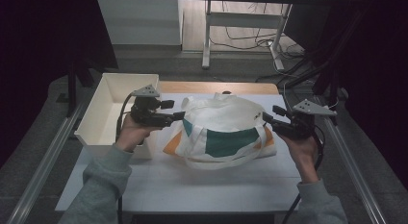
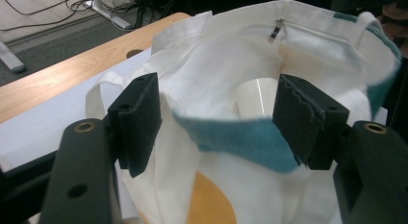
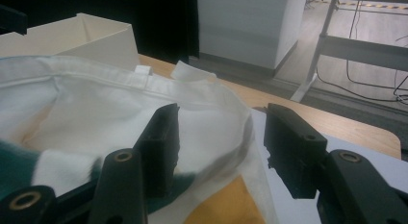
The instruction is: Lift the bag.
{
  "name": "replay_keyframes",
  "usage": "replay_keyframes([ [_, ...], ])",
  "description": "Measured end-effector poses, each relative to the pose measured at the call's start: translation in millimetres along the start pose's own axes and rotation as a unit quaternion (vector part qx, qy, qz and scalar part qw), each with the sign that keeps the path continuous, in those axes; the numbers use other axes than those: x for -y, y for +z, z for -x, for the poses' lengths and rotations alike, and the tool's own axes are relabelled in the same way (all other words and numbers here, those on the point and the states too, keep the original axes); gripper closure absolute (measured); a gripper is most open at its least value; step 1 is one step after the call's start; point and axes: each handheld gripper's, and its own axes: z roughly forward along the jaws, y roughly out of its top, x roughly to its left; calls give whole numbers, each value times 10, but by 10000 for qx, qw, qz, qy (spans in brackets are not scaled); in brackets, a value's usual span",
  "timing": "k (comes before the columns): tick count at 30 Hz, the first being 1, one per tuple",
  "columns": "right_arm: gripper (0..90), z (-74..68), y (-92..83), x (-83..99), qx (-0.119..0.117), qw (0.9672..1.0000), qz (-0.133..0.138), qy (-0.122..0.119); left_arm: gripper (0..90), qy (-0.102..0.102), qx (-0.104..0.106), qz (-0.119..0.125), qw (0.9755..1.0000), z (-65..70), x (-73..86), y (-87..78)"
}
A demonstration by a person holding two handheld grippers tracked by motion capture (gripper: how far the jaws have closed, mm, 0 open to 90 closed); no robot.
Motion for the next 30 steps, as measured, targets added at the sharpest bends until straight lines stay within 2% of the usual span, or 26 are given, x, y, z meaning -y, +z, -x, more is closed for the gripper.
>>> replay_keyframes([
  [8,461,45,-163,123,-152,9999,-3,61,333,72,-57,2,10000,45,204,-119],
  [12,461,108,-268,206,-106,9998,39,189,331,126,-84,-5,9999,92,299,-189],
  [17,458,153,-394,282,-62,9997,-8,252,327,95,-155,-38,9998,124,447,-288],
  [23,456,139,-416,492,-93,9992,-338,170,315,70,-347,-60,9994,174,641,-452],
  [30,453,97,-325,784,-160,9973,-721,30,303,-139,-714,-166,9972,137,939,-608],
])
